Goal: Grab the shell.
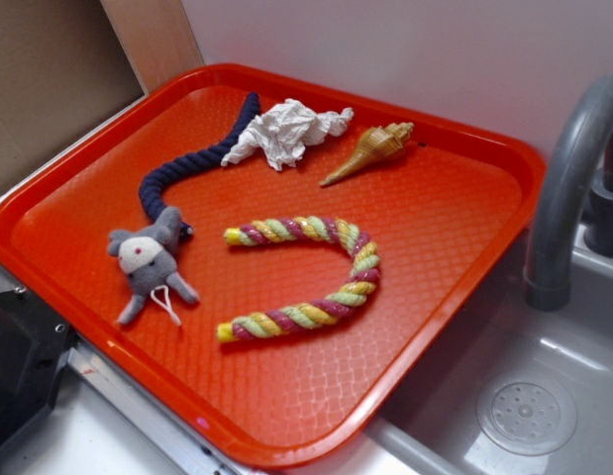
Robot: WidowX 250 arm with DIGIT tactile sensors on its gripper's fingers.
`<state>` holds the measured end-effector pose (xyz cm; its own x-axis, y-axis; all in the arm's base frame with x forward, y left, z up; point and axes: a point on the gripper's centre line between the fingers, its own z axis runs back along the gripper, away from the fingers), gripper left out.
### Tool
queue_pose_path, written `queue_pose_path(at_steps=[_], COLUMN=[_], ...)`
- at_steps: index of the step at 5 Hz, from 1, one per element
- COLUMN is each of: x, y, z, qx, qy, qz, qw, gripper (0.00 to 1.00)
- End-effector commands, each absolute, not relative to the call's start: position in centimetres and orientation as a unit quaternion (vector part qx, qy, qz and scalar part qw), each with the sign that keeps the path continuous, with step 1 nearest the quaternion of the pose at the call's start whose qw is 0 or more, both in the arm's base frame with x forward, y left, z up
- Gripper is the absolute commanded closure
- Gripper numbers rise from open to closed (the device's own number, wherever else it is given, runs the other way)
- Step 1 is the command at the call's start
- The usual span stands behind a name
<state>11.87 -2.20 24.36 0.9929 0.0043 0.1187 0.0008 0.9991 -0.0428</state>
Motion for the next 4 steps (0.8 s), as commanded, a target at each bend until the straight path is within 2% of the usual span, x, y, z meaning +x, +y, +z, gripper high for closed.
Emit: queue_pose_path(at_steps=[1,3,4], x=[11.9,19.2,23.4], y=[-2.2,-2.5,-4.2], z=[24.4,19.7,16.3], qx=[-0.021,-0.009,-0.016], qy=[-0.059,-0.150,-0.157], qz=[0.001,-0.019,-0.056], qw=[0.998,0.988,0.986], gripper=[0.00,0.00,0.00])
